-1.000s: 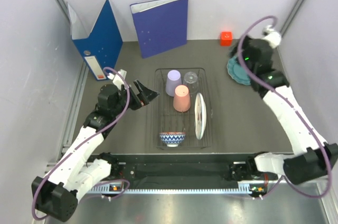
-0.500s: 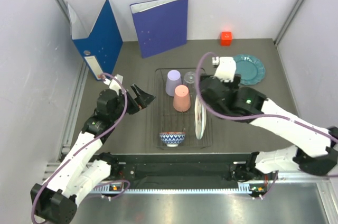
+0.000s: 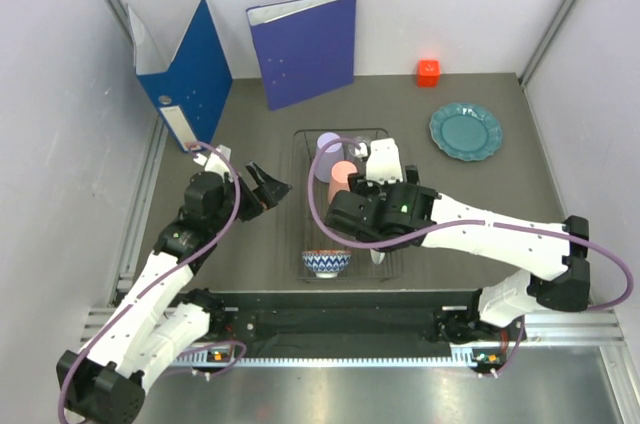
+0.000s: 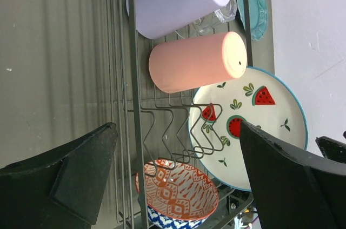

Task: Unload the mixed dishes from the dish rack
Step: Pick up the plate from the dish rack.

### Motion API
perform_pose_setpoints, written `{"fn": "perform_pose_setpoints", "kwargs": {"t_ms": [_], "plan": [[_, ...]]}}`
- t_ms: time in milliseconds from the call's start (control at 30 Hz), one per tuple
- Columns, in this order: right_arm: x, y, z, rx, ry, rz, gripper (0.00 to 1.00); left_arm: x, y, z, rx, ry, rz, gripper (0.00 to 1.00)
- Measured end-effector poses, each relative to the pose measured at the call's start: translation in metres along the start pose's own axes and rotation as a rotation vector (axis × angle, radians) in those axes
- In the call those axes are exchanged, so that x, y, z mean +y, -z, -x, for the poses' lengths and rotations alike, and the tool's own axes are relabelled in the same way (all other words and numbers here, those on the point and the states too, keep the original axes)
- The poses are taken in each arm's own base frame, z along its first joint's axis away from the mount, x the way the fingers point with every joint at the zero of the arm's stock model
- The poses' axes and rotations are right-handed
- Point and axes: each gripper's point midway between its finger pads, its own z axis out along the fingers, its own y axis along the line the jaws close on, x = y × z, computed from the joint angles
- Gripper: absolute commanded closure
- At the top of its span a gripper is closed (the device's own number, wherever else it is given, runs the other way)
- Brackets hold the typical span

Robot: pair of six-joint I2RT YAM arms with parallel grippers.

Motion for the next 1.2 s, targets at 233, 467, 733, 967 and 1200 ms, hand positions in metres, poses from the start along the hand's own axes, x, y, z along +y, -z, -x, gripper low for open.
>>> {"fn": "perform_pose_setpoints", "kwargs": {"t_ms": [233,467,733,967,1200], "plan": [[-0.002,-0.004,-0.017,0.031,0.004,-0.016,0.3,0.0,0.0,-0.001,0.004,0.005,-0.004,0.01],[0.0,-0.007,-0.037,0.082,0.039,-0.011,0.39,0.005,-0.001,-0.01,0.027,0.013,0.0,0.01],[0.007,-0.015,-0.059,0.121,0.085,0.002,0.53,0.002,0.001,-0.01,0.025,0.017,-0.012,0.01],[0.016,-0.022,-0.069,0.133,0.099,0.022,0.6,0.002,0.001,-0.011,0.026,0.017,-0.014,0.01],[0.023,-0.027,-0.072,0.142,0.102,0.034,0.76,0.001,0.003,-0.01,0.022,0.016,-0.019,0.01]]}}
